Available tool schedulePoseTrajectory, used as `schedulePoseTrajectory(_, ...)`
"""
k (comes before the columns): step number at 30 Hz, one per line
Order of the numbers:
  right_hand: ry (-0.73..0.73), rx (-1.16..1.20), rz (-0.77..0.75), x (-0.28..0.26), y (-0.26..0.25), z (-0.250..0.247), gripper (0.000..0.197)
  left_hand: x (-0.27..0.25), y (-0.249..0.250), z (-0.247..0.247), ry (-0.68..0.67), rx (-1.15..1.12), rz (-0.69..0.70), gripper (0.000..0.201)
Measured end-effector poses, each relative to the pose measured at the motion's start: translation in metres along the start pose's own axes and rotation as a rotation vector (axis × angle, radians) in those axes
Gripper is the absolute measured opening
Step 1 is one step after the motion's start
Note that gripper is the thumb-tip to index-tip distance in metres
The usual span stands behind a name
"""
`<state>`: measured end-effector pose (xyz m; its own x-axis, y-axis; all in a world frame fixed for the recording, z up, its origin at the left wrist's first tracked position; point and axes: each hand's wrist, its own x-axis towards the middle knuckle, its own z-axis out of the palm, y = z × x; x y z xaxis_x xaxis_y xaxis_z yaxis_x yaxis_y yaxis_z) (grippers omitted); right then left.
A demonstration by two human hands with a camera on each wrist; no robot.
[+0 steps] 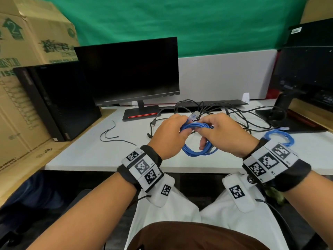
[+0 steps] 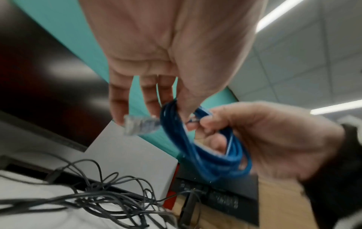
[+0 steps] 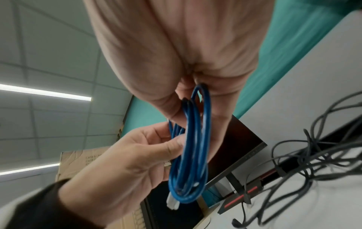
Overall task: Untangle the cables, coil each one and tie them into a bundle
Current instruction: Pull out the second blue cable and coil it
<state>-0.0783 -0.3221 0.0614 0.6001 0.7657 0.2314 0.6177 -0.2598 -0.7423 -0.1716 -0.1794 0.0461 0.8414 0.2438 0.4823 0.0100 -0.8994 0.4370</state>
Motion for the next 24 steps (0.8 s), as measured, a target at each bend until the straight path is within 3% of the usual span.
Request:
schedulePoseTrajectory(4, -0.005, 0.016, 0.003, 0.001, 0.0, 0.004, 0.015, 0.005, -0.005, -0.011, -0.109, -0.158, -0.069, 0.008)
schedulePoseTrajectory(9, -0.086, 0.116, 0.014, 0.002, 0.0, 0.003, 0.016, 0.001, -0.009, -0.009, -0.184, -0.259, -0.052, 0.017)
schedulePoseTrajectory(14, -0.128, 0.373, 0.047, 0.002, -0.001, -0.004, 0.015, 0.004, -0.004, -0.016, -0.014, -0.231, 0.074, 0.036)
schedulePoseTrajectory(17, -0.125, 0.436, -0.003, 0.001, -0.001, -0.001, 0.018, 0.002, 0.001, -0.015, -0.035, -0.31, 0.11, 0.034)
schedulePoseTrajectory(21, -0.205, 0.593, 0.103, 0.001, 0.004, 0.003, 0.023, 0.0, 0.003, -0.018, -0.105, -0.57, -0.097, 0.045)
schedulePoseTrajectory(24, -0.167, 0.677, 0.134, 0.003, 0.006, 0.001, 0.022, 0.005, 0.0, -0.022, -0.081, -0.706, -0.154, 0.042)
